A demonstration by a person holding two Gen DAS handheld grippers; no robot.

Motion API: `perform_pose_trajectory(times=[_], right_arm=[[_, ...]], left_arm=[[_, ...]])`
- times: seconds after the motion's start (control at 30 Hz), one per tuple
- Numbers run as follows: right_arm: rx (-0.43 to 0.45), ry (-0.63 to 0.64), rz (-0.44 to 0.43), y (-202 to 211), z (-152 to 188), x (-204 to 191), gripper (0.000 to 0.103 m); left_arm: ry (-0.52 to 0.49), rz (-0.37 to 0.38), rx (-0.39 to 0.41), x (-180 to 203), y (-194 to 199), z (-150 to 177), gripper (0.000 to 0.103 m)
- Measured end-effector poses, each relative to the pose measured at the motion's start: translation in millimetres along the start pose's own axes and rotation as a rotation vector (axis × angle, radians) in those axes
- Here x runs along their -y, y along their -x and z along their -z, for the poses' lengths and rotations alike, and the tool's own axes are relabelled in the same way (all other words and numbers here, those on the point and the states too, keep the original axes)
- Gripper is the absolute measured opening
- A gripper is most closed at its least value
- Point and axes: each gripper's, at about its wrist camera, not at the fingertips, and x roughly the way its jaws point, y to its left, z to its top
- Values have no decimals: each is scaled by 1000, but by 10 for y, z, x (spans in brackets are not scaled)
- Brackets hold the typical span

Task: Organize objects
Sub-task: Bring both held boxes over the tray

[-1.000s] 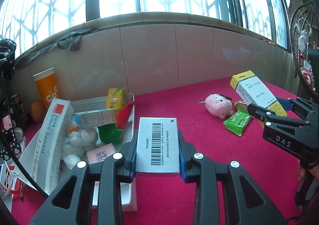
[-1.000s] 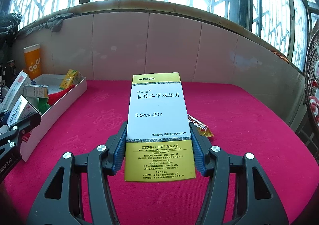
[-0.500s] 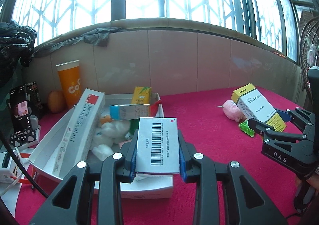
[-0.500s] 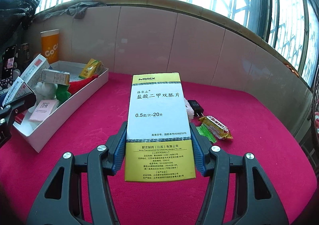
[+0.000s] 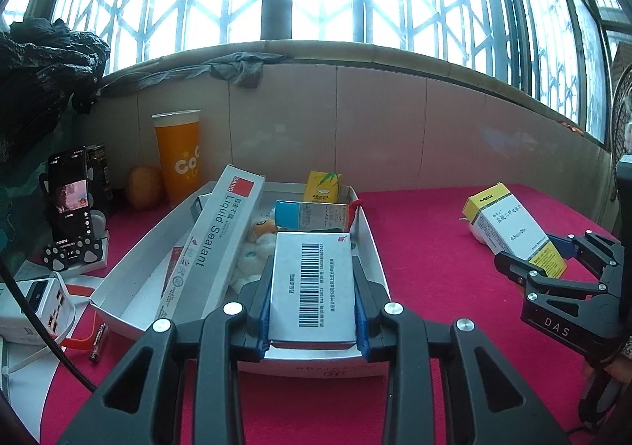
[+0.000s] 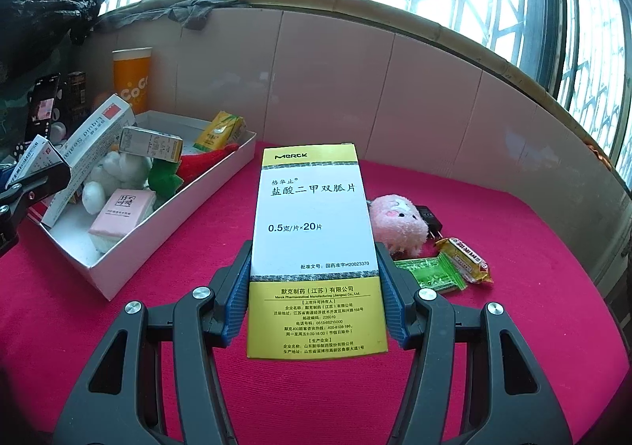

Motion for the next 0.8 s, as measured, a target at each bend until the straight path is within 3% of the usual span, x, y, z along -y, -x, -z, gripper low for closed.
perform_pose_trajectory(times=[0.23, 0.43, 0.67, 0.8], right_arm=[[6, 6, -62, -38, -67, -125, 57], [42, -2, -117, -51, -342, -235, 57], [9, -70, -234, -207, -865, -327, 57], [-8, -71, -289, -315, -1111, -471, 57]], left_arm=[[6, -45, 0, -182, 68, -12, 32], [102, -58, 11, -571, 119, -167, 32], [202, -10, 22, -1019, 93, -463, 32], [228, 63, -3, -1148, -28, -576, 32]])
